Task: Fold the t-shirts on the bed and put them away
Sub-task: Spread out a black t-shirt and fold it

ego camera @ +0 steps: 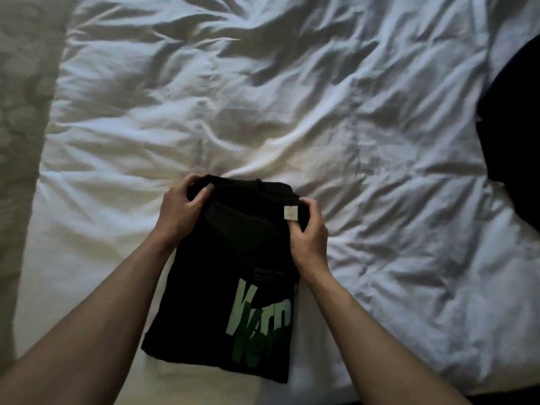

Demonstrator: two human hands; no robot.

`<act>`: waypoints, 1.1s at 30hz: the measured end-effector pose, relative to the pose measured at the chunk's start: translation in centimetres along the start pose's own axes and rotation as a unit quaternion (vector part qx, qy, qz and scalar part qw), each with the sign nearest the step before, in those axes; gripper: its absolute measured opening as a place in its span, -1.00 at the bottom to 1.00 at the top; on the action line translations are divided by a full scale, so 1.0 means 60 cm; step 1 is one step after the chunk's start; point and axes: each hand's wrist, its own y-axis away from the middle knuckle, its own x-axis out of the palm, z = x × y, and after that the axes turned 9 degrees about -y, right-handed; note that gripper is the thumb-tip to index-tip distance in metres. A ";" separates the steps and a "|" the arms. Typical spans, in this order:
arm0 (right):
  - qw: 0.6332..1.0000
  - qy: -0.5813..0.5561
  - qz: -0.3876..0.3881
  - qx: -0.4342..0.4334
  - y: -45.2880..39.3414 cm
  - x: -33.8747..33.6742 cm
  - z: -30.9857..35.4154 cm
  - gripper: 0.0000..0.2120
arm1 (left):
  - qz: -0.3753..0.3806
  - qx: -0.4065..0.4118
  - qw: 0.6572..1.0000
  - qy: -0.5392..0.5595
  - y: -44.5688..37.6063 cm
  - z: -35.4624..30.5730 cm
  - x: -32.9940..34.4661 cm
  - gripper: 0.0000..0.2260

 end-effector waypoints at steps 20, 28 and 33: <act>0.990 0.114 0.022 0.085 -0.057 0.062 0.044 -0.26 | -0.107 -0.174 0.978 0.033 0.063 0.024 -0.034 -0.56; 0.953 -0.195 0.132 0.191 -0.006 0.039 0.012 -0.75 | -0.068 -0.168 0.982 0.050 0.116 0.055 -0.026 -0.76; 0.980 -0.032 0.128 0.148 0.021 0.026 0.024 -0.41 | -0.070 -0.194 0.978 -0.010 0.166 0.045 -0.015 -0.57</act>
